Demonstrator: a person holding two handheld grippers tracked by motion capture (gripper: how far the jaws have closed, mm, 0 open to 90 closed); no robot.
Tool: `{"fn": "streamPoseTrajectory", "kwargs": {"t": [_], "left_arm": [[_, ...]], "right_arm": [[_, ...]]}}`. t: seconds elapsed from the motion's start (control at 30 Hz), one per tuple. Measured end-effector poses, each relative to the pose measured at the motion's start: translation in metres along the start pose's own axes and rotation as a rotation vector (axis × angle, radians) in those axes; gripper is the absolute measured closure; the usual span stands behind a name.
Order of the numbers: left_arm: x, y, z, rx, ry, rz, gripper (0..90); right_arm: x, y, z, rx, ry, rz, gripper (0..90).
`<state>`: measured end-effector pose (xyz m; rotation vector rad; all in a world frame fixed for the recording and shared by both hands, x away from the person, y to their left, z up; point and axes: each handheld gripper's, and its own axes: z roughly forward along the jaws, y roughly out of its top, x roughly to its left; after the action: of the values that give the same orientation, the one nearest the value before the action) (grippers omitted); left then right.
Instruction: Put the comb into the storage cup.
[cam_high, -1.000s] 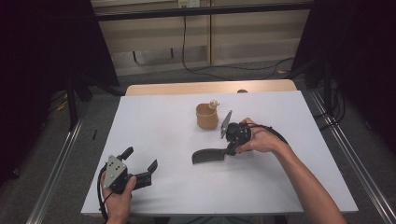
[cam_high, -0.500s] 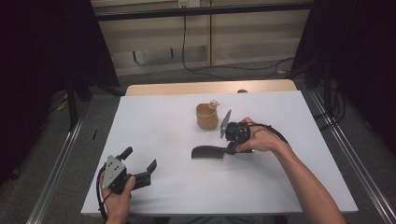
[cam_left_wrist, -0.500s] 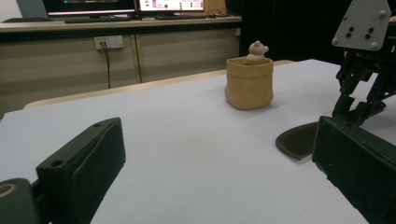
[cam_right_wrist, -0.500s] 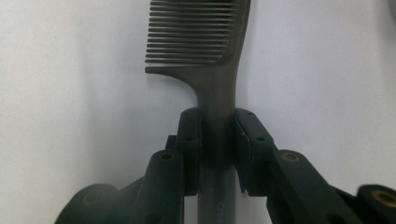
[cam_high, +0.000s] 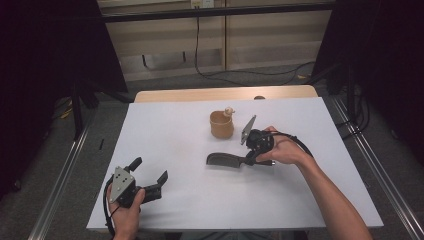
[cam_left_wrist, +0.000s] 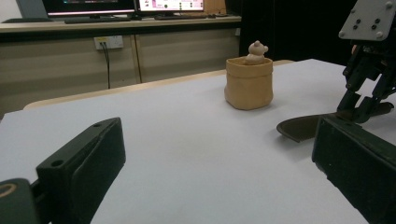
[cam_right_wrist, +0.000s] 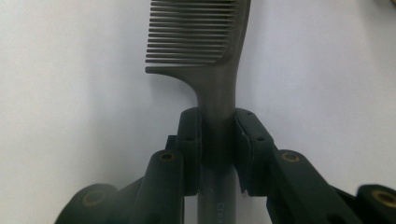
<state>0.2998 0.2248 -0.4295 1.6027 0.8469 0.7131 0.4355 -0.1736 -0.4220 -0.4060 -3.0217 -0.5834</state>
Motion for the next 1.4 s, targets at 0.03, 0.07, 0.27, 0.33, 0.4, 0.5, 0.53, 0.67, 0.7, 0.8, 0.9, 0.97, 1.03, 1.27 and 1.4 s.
{"fn": "streamPoseTrajectory", "kwargs": {"t": [0.03, 0.07, 0.27, 0.33, 0.4, 0.5, 0.53, 0.67, 0.7, 0.8, 0.9, 0.97, 1.03, 1.27, 1.4], "left_arm": [[0.0, 0.0, 0.0, 0.001, -0.003, 0.002, 2.8], [0.0, 0.0, 0.0, 0.002, -0.003, 0.003, 2.8], [0.0, 0.0, -0.001, -0.002, 0.002, -0.009, 2.8], [0.0, 0.0, -0.001, -0.005, 0.002, -0.008, 2.8], [0.0, 0.0, -0.001, -0.005, 0.001, -0.007, 2.8], [0.0, 0.0, 0.0, -0.003, 0.002, -0.009, 2.8], [0.001, 0.0, 0.0, -0.002, 0.002, -0.008, 2.8], [0.0, 0.0, 0.0, -0.003, 0.0, -0.007, 2.8], [0.0, 0.0, -0.001, -0.003, 0.001, -0.008, 2.8], [0.0, 0.0, -0.001, -0.003, 0.001, -0.007, 2.8], [0.0, 0.0, -0.001, -0.005, 0.0, -0.008, 2.8], [-0.001, 0.0, -0.001, -0.005, 0.0, -0.007, 2.8], [-0.001, 0.001, -0.001, -0.005, -0.002, -0.003, 2.8], [0.0, 0.001, -0.002, -0.01, 0.001, -0.011, 2.8], [-0.001, 0.001, -0.002, -0.011, -0.004, -0.011, 2.8]], "right_arm": [[0.0, -0.001, -0.001, -0.007, -0.003, -0.001, 73.5], [0.0, -0.001, -0.002, -0.011, -0.008, 0.001, 73.5], [0.0, 0.0, -0.009, -0.063, -0.022, 0.025, 73.5], [0.001, -0.001, -0.011, -0.074, -0.029, 0.036, 73.4], [0.001, -0.003, -0.012, -0.093, -0.037, 0.048, 73.4], [0.001, -0.007, -0.014, -0.129, -0.042, 0.068, 73.4], [0.001, -0.008, -0.014, -0.136, -0.045, 0.072, 73.4], [0.001, -0.013, -0.017, -0.17, -0.059, 0.105, 73.4], [0.001, -0.014, -0.018, -0.182, -0.066, 0.112, 73.5], [0.001, -0.017, -0.02, -0.213, -0.07, 0.128, 73.4], [0.001, -0.02, -0.021, -0.244, -0.08, 0.14, 73.4], [0.001, -0.022, -0.022, -0.261, -0.088, 0.155, 73.4], [0.002, -0.024, -0.022, -0.282, -0.099, 0.173, 73.5], [0.005, -0.025, -0.027, -0.344, -0.111, 0.208, 73.4], [0.005, -0.027, -0.03, -0.397, -0.126, 0.232, 73.4]]}}
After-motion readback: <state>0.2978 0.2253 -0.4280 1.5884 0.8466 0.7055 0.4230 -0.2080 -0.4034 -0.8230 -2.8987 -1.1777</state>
